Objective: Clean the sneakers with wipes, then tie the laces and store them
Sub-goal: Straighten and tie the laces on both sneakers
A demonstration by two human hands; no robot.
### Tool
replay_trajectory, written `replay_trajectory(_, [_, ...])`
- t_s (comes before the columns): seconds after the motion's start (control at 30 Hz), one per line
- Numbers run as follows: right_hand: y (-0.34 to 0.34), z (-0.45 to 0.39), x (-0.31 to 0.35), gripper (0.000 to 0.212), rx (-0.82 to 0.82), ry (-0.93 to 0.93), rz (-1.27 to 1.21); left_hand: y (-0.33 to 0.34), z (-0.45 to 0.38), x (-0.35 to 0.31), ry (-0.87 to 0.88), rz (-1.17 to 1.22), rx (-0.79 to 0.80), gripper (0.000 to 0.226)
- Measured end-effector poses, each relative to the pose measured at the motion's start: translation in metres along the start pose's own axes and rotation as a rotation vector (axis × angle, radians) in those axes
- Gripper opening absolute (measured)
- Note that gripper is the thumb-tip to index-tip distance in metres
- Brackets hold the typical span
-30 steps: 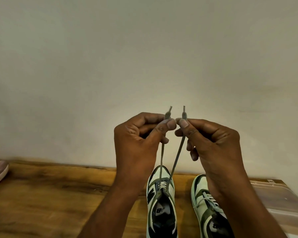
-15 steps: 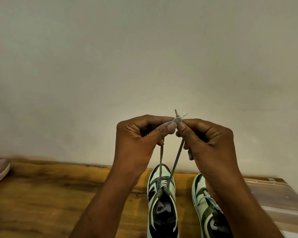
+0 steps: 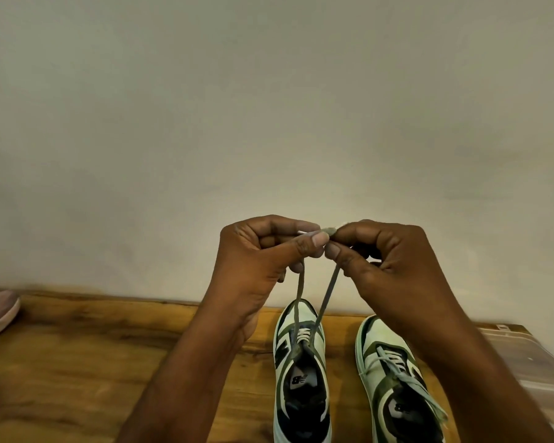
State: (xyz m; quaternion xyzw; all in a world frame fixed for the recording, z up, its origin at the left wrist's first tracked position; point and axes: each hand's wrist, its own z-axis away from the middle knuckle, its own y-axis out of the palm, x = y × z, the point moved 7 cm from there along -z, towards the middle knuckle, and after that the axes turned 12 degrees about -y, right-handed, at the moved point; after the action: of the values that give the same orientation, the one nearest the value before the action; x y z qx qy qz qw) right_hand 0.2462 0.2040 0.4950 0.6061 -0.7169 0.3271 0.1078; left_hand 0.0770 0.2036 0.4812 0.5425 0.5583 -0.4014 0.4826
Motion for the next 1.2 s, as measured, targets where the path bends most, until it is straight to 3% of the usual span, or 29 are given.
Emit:
replay_trajectory(0.17, [-0.008, 0.001, 0.001, 0.035, -0.148, 0.018, -0.056, -0.003, -0.001, 0.004, 0.008, -0.009, -0.09, 0.015])
replay_trajectory(0.37, [-0.005, 0.005, 0.022, 0.049, -0.155, -0.283, 0.425, -0.002, 0.001, 0.006, 0.025, 0.033, -0.187, 0.01])
replay_trajectory(0.5, [-0.001, 0.008, 0.02, 0.034, -0.125, -0.389, 0.578, 0.0, 0.003, 0.005, 0.041, 0.04, -0.2, 0.013])
replay_trajectory(0.63, [0.001, 0.008, 0.014, 0.017, -0.107, -0.327, 0.63, 0.002, 0.004, 0.003, 0.067, -0.015, -0.176, 0.011])
replay_trajectory(0.9, [0.006, 0.004, 0.001, 0.009, 0.004, -0.169, 0.582, -0.002, 0.002, -0.003, 0.19, -0.233, -0.212, 0.009])
replay_trajectory(1.03, [0.008, 0.002, -0.012, 0.017, 0.05, -0.064, 0.392, -0.002, 0.002, -0.003, 0.186, -0.217, -0.2, 0.01])
replay_trajectory(1.2, [0.005, 0.003, -0.003, 0.015, -0.023, -0.123, 0.451, -0.001, 0.001, -0.001, 0.148, -0.118, -0.18, 0.011])
